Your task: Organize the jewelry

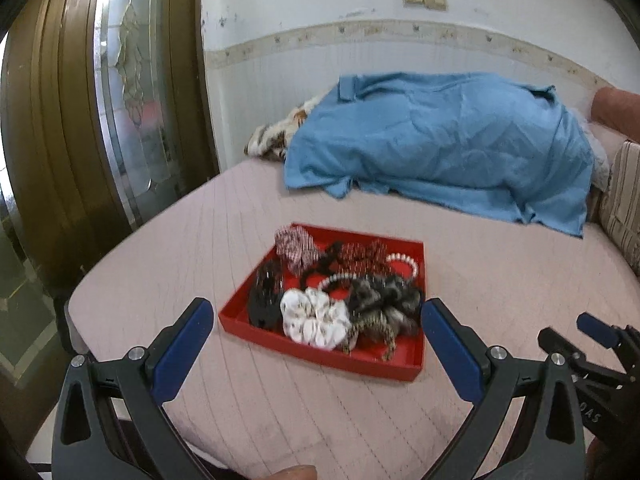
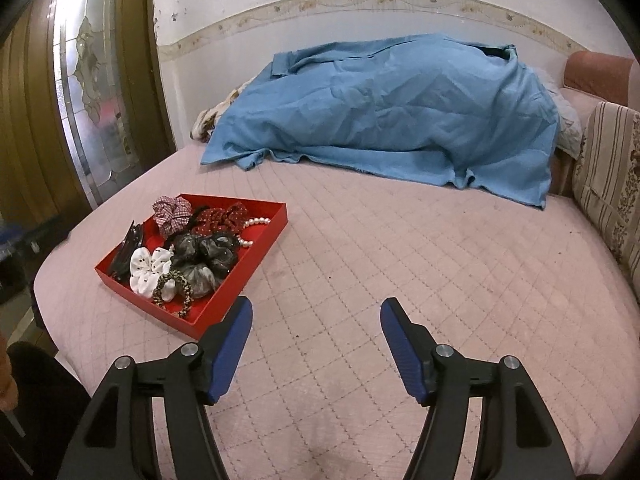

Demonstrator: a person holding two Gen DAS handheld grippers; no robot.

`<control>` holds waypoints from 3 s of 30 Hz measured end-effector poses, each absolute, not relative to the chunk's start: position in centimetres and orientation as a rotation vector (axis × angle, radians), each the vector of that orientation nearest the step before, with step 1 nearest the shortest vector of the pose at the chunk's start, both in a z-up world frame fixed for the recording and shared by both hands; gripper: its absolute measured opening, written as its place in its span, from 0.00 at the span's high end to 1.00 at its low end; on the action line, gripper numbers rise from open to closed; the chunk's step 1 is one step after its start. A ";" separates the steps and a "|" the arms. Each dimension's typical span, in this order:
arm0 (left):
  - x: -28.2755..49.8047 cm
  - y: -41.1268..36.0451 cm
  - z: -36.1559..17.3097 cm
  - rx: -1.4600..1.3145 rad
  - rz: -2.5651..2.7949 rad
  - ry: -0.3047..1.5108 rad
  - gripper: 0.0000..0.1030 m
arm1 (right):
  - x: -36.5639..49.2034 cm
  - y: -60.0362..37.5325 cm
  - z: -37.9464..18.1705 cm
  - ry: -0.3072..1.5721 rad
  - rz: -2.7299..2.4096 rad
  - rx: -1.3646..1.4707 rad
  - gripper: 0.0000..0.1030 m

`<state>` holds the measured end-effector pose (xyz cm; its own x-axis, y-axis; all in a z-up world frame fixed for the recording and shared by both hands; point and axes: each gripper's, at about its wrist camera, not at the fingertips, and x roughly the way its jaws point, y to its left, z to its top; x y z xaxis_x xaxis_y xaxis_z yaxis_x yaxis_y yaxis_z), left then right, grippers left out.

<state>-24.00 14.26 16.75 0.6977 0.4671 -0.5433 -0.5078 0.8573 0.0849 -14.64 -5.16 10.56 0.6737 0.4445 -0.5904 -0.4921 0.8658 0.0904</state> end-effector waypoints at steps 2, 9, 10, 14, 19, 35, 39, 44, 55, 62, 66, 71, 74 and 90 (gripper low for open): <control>-23.6 14.1 16.0 -0.081 0.543 0.623 0.00 | -14.6 -5.3 10.4 0.648 0.534 -0.073 0.29; -22.7 13.2 14.4 -0.082 0.534 0.699 0.00 | -14.6 -5.9 10.0 0.662 0.528 -0.055 0.29; -22.6 13.1 14.3 -0.079 0.532 0.706 0.00 | -14.6 -6.0 10.0 0.663 0.525 -0.051 0.29; -22.4 12.8 13.7 -0.067 0.539 0.724 0.00 | -14.4 -6.1 9.9 0.663 0.518 -0.048 0.28; -22.3 12.9 13.3 -0.060 0.552 0.743 0.00 | -14.6 -6.0 9.8 0.659 0.514 -0.061 0.26; -22.4 13.9 12.0 -0.098 0.542 0.796 0.00 | -15.4 -4.7 9.5 0.662 0.518 -0.115 0.22; -22.4 14.0 11.9 -0.107 0.538 0.804 0.00 | -15.5 -4.6 9.5 0.665 0.519 -0.120 0.21; -22.4 14.2 11.5 -0.127 0.529 0.822 0.00 | -15.5 -4.4 9.3 0.676 0.516 -0.127 0.21; -22.3 14.4 10.8 -0.142 0.514 0.849 0.00 | -15.6 -4.1 8.9 0.685 0.519 -0.139 0.20; -22.3 14.4 10.5 -0.142 0.512 0.861 0.00 | -15.6 -3.9 8.8 0.691 0.521 -0.143 0.20; -22.3 14.3 10.4 -0.140 0.508 0.867 0.00 | -15.7 -3.8 8.7 0.694 0.523 -0.146 0.20; -22.2 14.4 10.2 -0.143 0.508 0.874 0.00 | -15.6 -3.7 8.7 0.697 0.525 -0.149 0.20; -22.2 14.4 10.1 -0.145 0.507 0.877 0.00 | -15.7 -3.7 8.6 0.699 0.525 -0.151 0.20; -22.4 14.6 9.7 -0.148 0.505 0.888 0.00 | -16.0 -3.3 8.3 0.704 0.528 -0.159 0.19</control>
<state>-22.38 14.55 9.69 0.5229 0.3594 -0.7729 -0.4800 0.8735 0.0815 -15.98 -3.29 8.34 0.6383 0.4081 -0.6527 -0.5124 0.8580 0.0354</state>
